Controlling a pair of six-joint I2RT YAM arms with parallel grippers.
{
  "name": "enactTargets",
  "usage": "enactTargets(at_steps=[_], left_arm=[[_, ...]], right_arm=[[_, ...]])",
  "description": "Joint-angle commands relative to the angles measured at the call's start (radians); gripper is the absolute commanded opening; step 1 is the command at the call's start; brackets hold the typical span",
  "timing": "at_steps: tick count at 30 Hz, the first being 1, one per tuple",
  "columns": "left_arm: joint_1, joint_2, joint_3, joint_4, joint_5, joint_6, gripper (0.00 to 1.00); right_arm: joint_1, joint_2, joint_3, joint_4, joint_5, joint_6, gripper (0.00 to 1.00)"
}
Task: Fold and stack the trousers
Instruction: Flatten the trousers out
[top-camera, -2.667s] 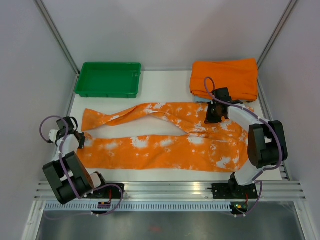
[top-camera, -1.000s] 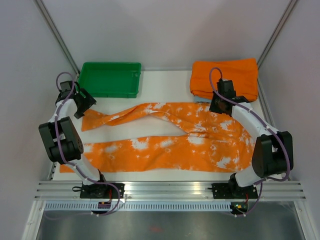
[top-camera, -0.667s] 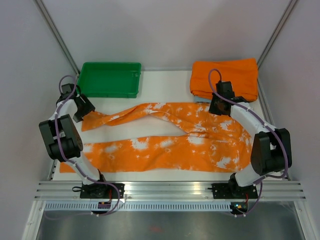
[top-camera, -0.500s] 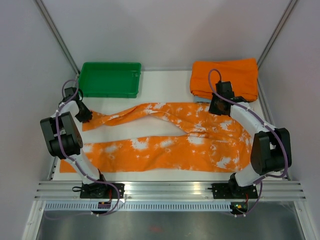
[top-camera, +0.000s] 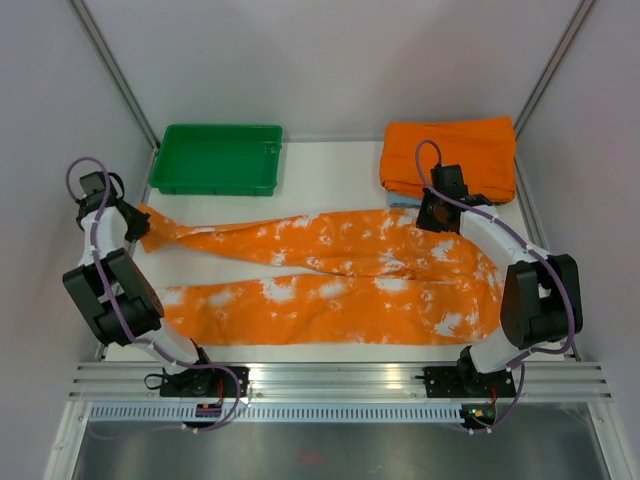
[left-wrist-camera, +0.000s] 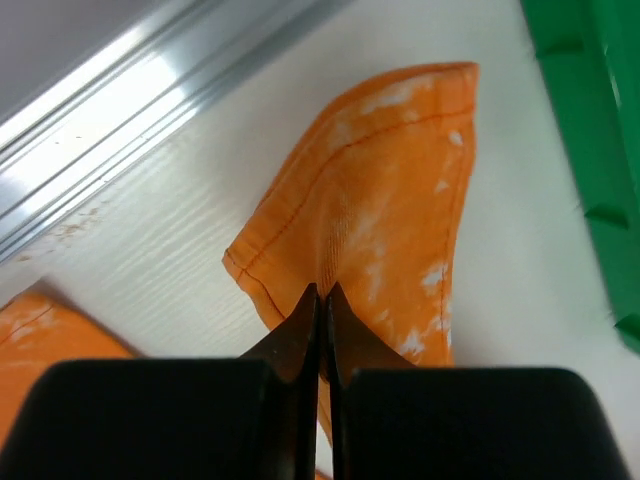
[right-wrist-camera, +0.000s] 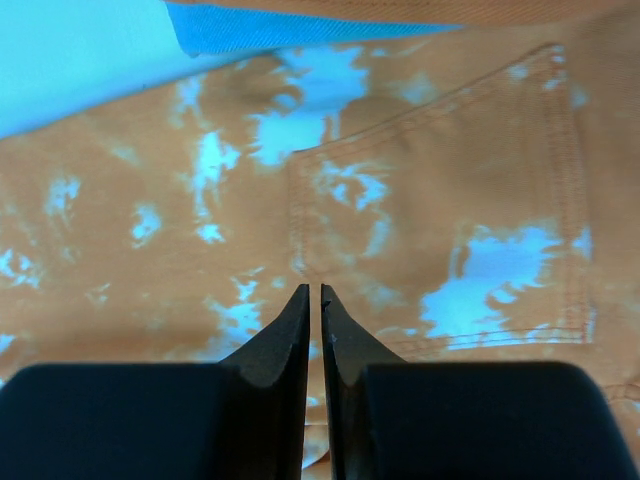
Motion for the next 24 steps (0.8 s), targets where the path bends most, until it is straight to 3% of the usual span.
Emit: enactTargets(at_steps=[1, 5, 8, 9, 10, 17, 19, 22, 24], left_arm=[[0.046, -0.046, 0.059, -0.052, -0.009, -0.120, 0.02], [0.046, -0.017, 0.039, -0.077, -0.054, -0.112, 0.08], [0.047, -0.016, 0.004, -0.042, -0.007, -0.080, 0.57], [0.046, -0.031, -0.004, -0.029, 0.001, -0.074, 0.88], [0.046, -0.042, -0.011, -0.028, 0.016, -0.066, 0.99], [0.012, -0.248, -0.060, -0.098, 0.019, -0.035, 1.00], [-0.053, -0.362, -0.149, -0.100, -0.014, -0.066, 1.00], [-0.130, -0.483, -0.307, -0.059, -0.100, -0.227, 1.00], [-0.134, -0.513, -0.416, -0.011, -0.129, -0.284, 0.98]], right_arm=[[-0.004, 0.011, -0.011, 0.043, -0.033, 0.010, 0.13], [-0.004, 0.009, -0.029, 0.063, -0.055, 0.011, 0.14], [-0.004, 0.008, -0.040, 0.066, -0.055, 0.005, 0.13], [-0.004, 0.005, -0.048, 0.069, -0.055, 0.004, 0.14], [-0.004, 0.002, -0.054, 0.074, -0.055, 0.002, 0.14], [-0.004, 0.023, -0.081, 0.094, -0.084, -0.003, 0.14], [-0.004, 0.023, -0.088, 0.109, -0.090, -0.001, 0.14], [-0.004, 0.025, -0.097, 0.120, -0.099, 0.005, 0.14], [-0.004, 0.022, -0.101, 0.120, -0.110, 0.005, 0.14]])
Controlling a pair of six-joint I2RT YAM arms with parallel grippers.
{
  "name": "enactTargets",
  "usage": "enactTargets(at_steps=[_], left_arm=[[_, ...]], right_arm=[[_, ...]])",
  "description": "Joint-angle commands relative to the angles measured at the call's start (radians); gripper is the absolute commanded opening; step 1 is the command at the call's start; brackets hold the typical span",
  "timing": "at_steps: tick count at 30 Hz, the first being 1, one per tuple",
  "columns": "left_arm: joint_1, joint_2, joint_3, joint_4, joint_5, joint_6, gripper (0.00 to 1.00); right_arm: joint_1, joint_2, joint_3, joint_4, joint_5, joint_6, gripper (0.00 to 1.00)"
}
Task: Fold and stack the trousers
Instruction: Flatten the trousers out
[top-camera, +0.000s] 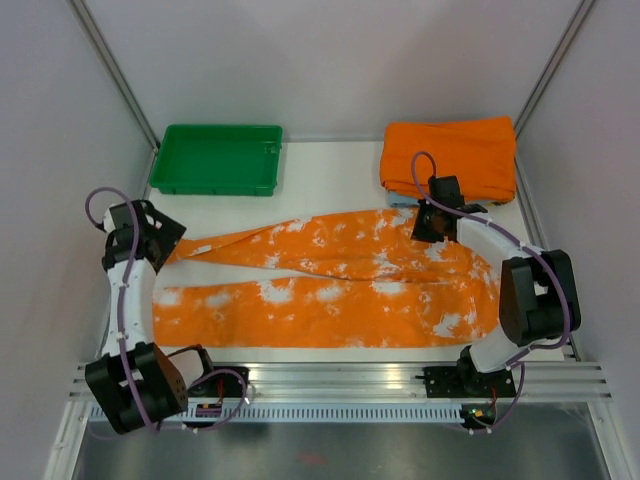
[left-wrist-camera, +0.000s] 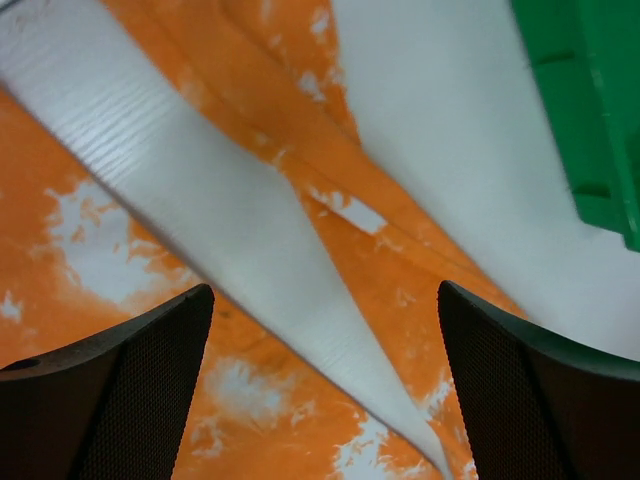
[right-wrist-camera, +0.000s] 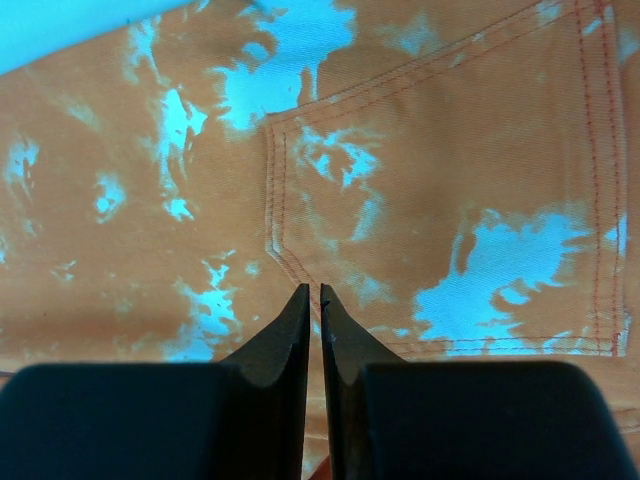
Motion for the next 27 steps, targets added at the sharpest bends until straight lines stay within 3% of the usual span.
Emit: enactTargets(at_steps=[1, 7, 15, 19, 27], left_arm=[[-0.005, -0.020, -0.144, 0.055, -0.093, -0.178, 0.97], [-0.004, 0.072, -0.147, 0.083, -0.180, -0.291, 0.94], [0.056, 0.198, -0.199, 0.310, -0.100, -0.396, 0.83], [0.062, 0.233, -0.234, 0.334, -0.099, -0.500, 0.80], [0.070, 0.282, -0.265, 0.446, -0.099, -0.543, 0.71]], right_arm=[[-0.004, -0.006, -0.008, 0.041, -0.024, 0.004, 0.13], [-0.004, -0.022, -0.009, 0.019, -0.006, -0.018, 0.14], [-0.004, -0.035, -0.023, 0.028, 0.005, 0.010, 0.13], [-0.004, -0.043, -0.028, 0.016, 0.022, 0.012, 0.14], [-0.004, -0.008, -0.017, 0.018, 0.049, 0.010, 0.14]])
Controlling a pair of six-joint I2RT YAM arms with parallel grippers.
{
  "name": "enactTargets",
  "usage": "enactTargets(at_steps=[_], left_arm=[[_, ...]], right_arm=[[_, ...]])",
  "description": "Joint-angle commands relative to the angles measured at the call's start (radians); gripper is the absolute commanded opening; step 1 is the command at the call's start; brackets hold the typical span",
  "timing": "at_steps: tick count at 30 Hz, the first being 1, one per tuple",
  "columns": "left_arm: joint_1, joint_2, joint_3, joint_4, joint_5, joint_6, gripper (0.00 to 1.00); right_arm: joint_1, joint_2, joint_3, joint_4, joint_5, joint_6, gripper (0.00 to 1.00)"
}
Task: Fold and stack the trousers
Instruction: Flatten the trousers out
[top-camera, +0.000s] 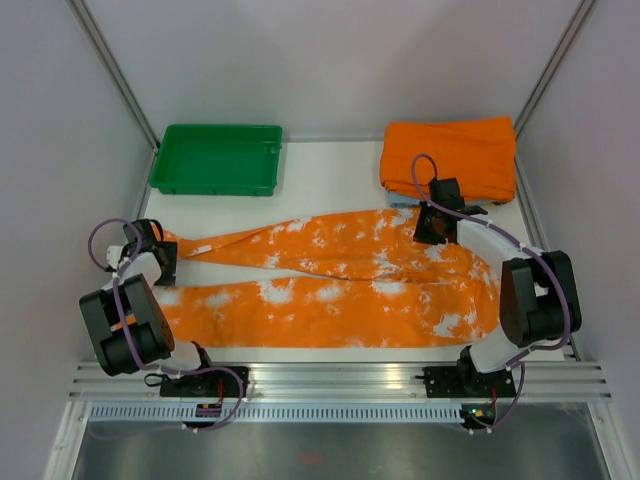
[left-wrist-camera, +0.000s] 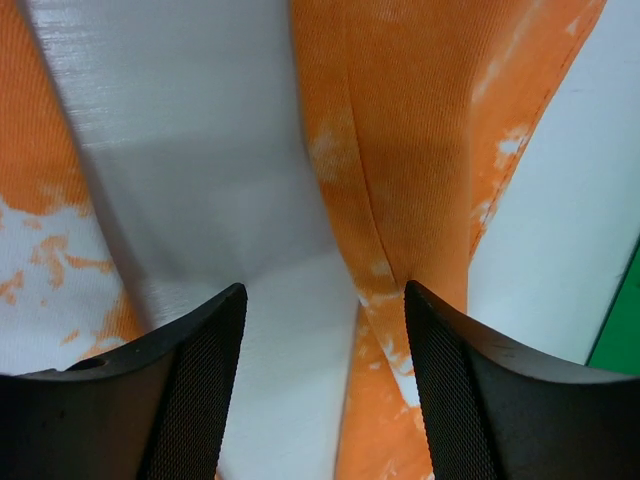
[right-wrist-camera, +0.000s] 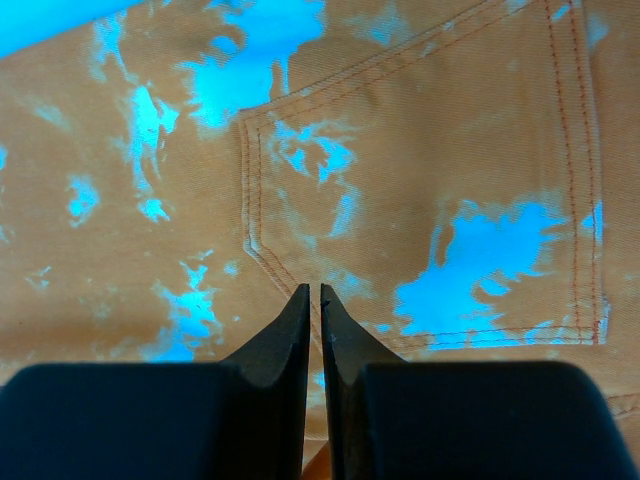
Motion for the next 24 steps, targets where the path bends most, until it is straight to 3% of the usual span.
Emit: enactTargets(at_steps=[1, 3, 10, 14, 17, 18, 24], left_arm=[[0.013, 0.017, -0.021, 0.123, 0.002, -0.079, 0.70], [0.022, 0.039, -0.023, 0.160, 0.004, -0.071, 0.68], [0.033, 0.079, -0.018, 0.200, -0.004, -0.069, 0.39], [0.039, 0.091, -0.010, 0.218, -0.016, -0.050, 0.36], [0.050, 0.093, -0.016, 0.227, -0.015, -0.039, 0.19], [0.051, 0.089, -0.016, 0.229, -0.016, -0.028, 0.05], [0.068, 0.031, 0.026, 0.203, -0.027, 0.072, 0.02]], right_arm=[[-0.004, 0.008, 0.010, 0.012, 0.016, 0.008, 0.13], [-0.004, 0.018, 0.017, 0.005, 0.017, 0.005, 0.13], [-0.004, 0.047, 0.034, -0.005, 0.033, -0.007, 0.13], [-0.004, 0.074, 0.040, -0.004, 0.024, -0.007, 0.13], [-0.004, 0.090, 0.046, -0.005, 0.024, -0.010, 0.12], [-0.004, 0.094, 0.048, -0.007, 0.022, -0.010, 0.12], [-0.004, 0.116, 0.063, -0.005, 0.016, -0.010, 0.12]])
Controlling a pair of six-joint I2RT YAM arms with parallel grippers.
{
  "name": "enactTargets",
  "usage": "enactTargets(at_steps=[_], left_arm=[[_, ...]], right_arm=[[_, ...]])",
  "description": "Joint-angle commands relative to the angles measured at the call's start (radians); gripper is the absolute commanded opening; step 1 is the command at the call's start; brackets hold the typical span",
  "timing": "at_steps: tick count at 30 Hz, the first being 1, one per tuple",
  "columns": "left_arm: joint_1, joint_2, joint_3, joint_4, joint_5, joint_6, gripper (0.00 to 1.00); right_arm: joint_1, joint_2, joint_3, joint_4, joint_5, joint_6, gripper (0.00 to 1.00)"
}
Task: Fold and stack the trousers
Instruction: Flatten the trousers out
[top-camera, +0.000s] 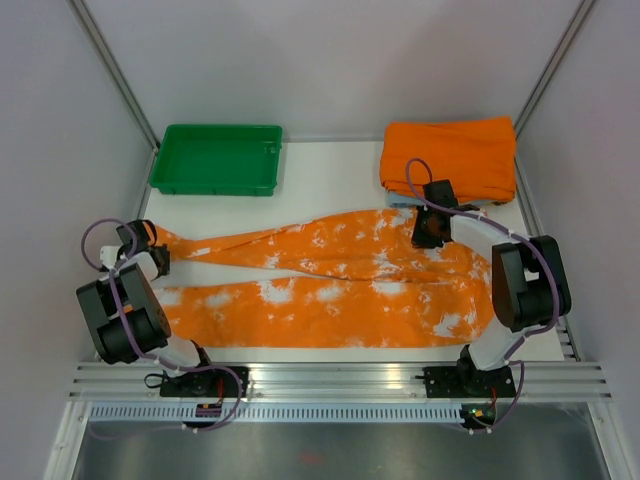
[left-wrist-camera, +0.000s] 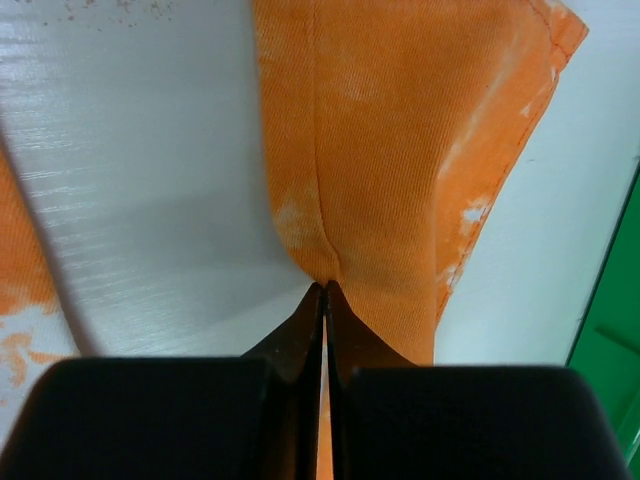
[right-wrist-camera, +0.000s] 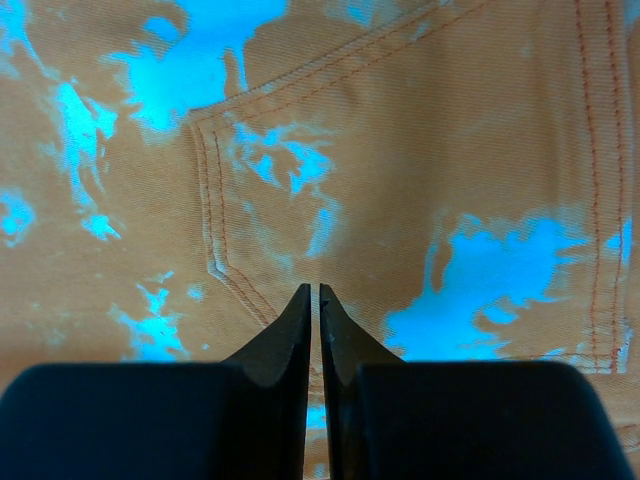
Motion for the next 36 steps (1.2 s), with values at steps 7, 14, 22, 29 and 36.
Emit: enactTargets(at_steps=[7, 14, 22, 29, 36], left_arm=[[0.004, -0.074, 0.307, -0.165, -0.047, 0.310, 0.02], [-0.062, 0.054, 0.584, -0.332, -0.093, 0.476, 0.02], [-0.128, 0.407, 0.916, -0.506, -0.122, 0.501, 0.17], [-0.180, 0.406, 0.956, -0.505, -0.102, 0.574, 0.94], [-0.252, 0.217, 0.829, -0.449, -0.133, 0.637, 0.96]], right_arm=[[-0.004, 0.033, 0.047, 0.007, -0.015, -0.010, 0.11], [-0.004, 0.050, 0.051, 0.008, -0.015, -0.010, 0.11], [-0.004, 0.070, 0.074, -0.003, 0.016, 0.001, 0.11], [-0.015, 0.111, 0.080, 0.022, 0.071, 0.035, 0.08], [-0.019, 0.200, 0.109, 0.089, 0.091, 0.059, 0.00]])
